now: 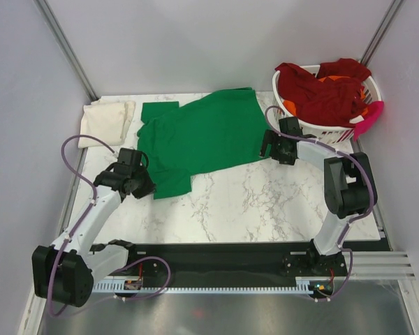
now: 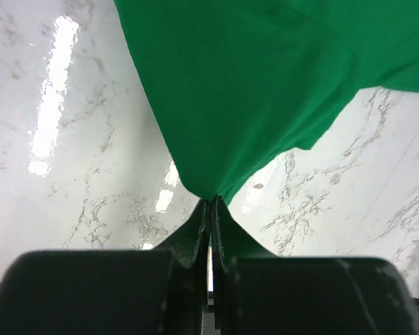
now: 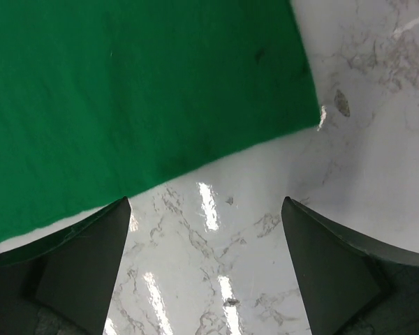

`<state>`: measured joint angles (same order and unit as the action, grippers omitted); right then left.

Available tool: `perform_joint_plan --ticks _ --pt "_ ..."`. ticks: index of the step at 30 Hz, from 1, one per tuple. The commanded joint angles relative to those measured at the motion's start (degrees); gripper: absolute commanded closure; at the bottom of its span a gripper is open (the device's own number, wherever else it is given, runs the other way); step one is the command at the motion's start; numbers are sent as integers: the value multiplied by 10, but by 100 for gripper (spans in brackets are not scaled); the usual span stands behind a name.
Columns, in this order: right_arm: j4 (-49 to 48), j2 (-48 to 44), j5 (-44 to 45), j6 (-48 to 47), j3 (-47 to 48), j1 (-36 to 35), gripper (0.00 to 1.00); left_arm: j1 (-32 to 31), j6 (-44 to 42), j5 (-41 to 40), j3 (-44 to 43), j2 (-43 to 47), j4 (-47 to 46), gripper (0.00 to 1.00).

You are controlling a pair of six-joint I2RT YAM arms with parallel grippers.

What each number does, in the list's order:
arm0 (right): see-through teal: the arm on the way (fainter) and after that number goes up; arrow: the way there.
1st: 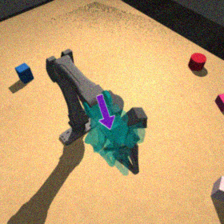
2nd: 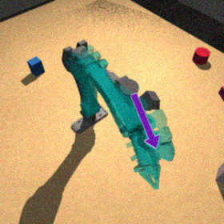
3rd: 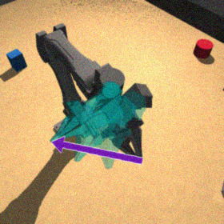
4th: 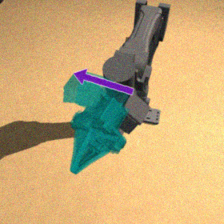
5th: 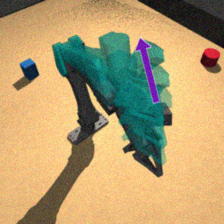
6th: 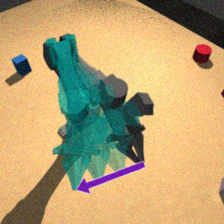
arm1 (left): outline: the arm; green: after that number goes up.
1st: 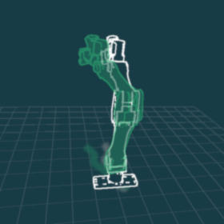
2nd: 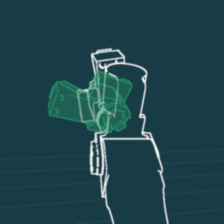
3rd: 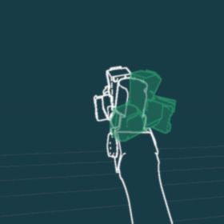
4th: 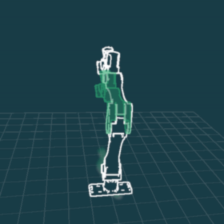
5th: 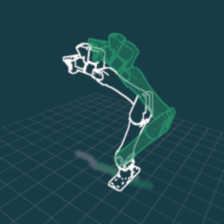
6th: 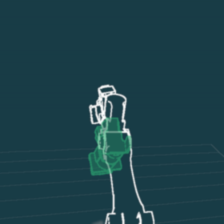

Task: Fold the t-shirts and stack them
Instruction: Flatten the tshirt out

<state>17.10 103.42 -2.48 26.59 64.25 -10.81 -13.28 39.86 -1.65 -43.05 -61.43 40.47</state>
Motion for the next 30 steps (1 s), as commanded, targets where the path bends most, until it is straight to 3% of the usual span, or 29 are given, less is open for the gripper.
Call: perform_joint_plan --ticks 1,5,12,16,26,28,30 --pt "-13 14 37 3 19 -1 2 27 -50 -10 -48 16 57 98" --pt "-16 24 41 4 24 -1 2 60 -74 -2 -60 8 66 98" --pt "-17 41 99 3 19 0 2 64 -77 -4 -60 -3 63 98" --pt "-26 62 79 5 26 0 7 65 -79 -1 -59 -9 60 98" --pt "-51 65 38 2 1 -2 89 68 -82 3 -57 -12 49 98" --pt "-49 53 32 1 -10 -2 100 68 -86 9 -62 -10 51 98" --pt "-42 17 27 2 -37 -2 100 68 -92 14 -68 4 53 98"
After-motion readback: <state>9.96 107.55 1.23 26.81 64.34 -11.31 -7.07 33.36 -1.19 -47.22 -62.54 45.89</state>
